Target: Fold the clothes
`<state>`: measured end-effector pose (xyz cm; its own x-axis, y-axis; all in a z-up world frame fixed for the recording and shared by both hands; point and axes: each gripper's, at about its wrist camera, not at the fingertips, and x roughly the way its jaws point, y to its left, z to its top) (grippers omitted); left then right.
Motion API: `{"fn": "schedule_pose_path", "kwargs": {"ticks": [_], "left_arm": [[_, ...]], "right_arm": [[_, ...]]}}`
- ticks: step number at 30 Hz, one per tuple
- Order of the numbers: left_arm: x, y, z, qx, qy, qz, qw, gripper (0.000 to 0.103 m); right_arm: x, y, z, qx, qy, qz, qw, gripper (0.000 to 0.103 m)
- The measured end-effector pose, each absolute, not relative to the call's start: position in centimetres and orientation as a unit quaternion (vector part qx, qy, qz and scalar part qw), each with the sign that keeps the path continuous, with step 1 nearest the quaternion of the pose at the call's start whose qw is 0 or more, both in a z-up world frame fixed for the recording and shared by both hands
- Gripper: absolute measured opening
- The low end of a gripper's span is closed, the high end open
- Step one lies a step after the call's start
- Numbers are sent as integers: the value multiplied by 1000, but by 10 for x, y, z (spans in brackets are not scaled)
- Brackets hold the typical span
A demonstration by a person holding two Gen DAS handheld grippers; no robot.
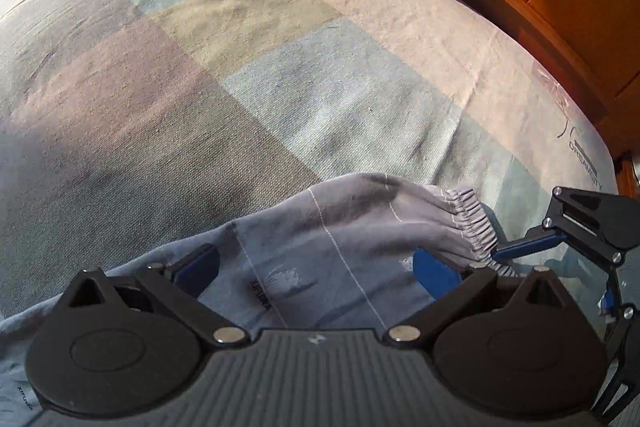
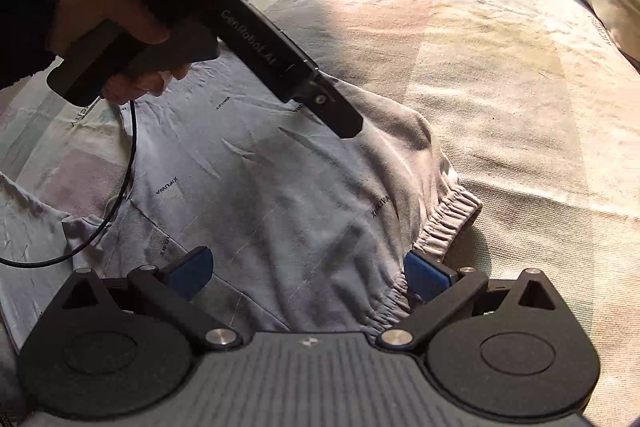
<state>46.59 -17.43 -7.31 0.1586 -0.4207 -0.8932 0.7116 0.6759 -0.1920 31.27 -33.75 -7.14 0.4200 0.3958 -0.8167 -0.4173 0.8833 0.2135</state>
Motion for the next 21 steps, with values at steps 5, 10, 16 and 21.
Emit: {"fn": "schedule_pose_path", "kwargs": {"ticks": [5, 10, 16, 21], "left_arm": [[444, -151, -66, 176, 534, -336, 756, 102], [429, -134, -68, 160, 553, -305, 759, 102], [421, -132, -65, 142, 560, -305, 757, 102], [423, -136, -59, 127, 550, -303, 768, 102]], "right_arm": [[330, -362, -64, -3, 482, 231, 845, 103], [371, -387, -66, 43, 495, 258, 829, 103], [410, -417, -90, 170, 548, 298, 763, 103], [435, -430, -105, 245, 574, 325, 711, 103]]}}
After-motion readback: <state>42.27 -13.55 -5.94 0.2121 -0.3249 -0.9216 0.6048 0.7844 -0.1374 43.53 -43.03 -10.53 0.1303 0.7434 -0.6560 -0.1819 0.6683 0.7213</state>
